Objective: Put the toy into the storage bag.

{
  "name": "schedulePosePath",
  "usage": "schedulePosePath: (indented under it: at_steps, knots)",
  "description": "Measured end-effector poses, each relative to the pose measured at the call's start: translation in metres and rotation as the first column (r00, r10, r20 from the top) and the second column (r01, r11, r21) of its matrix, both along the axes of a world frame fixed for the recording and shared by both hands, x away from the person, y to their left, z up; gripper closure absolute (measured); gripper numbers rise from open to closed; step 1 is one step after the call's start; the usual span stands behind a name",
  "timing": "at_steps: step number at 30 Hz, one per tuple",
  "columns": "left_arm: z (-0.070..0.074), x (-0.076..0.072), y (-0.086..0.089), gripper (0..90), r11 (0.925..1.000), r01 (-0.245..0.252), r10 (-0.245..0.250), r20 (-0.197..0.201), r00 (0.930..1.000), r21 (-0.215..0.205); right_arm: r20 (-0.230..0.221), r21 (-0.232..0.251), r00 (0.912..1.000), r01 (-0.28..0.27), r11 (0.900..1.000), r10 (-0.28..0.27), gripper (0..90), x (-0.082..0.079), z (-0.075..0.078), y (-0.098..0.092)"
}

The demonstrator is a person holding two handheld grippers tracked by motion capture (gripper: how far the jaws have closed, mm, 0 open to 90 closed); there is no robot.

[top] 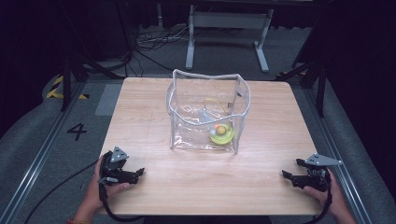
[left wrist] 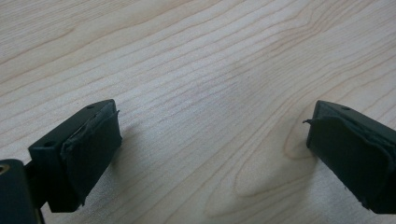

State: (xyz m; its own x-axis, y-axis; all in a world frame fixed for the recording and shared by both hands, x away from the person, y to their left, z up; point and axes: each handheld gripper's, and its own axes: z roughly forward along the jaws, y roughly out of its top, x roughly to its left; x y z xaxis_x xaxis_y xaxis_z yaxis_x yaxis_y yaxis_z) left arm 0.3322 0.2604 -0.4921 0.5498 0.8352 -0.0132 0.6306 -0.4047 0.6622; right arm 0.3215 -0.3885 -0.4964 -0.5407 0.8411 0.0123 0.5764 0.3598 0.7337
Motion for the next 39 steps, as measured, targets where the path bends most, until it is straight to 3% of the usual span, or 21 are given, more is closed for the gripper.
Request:
schedulePosePath:
  at_steps: [39]
  knots:
    - [0.0007, 0.0020, -0.0033, 1.0, 0.9998, -0.021, 0.021, -0.018, 0.9996, 0.005, -0.006, -0.003, 0.9991, 0.041, 0.999, -0.041, 14.9, -0.0018, -0.0001, 0.0021]
